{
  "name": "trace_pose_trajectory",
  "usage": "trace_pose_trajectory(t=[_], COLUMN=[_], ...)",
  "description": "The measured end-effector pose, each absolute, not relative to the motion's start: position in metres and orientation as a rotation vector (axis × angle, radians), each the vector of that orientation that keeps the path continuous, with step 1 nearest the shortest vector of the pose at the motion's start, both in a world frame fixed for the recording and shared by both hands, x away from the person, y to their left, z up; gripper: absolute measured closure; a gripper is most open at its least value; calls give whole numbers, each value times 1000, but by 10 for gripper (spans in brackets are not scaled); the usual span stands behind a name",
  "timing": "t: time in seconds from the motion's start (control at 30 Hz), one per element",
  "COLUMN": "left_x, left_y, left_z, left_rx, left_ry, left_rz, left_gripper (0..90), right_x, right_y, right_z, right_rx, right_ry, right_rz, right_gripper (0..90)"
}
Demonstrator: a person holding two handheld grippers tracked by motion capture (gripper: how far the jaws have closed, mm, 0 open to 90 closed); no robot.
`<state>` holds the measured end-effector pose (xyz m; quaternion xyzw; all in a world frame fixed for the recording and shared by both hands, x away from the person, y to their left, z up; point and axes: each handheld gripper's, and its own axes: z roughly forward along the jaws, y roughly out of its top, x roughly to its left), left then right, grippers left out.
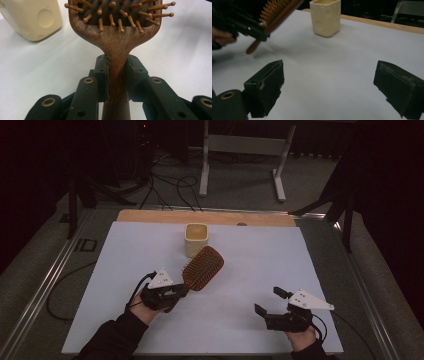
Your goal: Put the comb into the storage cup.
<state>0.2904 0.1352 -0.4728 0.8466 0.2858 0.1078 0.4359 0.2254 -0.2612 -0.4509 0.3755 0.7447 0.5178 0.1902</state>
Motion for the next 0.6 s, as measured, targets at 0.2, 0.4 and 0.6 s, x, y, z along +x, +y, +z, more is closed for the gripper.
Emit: trace_pose_trajectory(t=[0.2,0.4,0.6], left_x=[288,287,285], left_y=[135,138,142], left_z=[-476,-477,-476], left_rx=[2091,2078,2056], left_ry=[693,699,690], left_rz=[277,269,274], left_gripper=[741,740,740], right_x=[231,242,251], right_y=[-257,-249,-234], right_z=[-432,-416,-401], right_rx=[1033,995,952], right_ry=[2078,2081,2090], right_rz=[1485,1544,1580], right_gripper=[94,94,93])
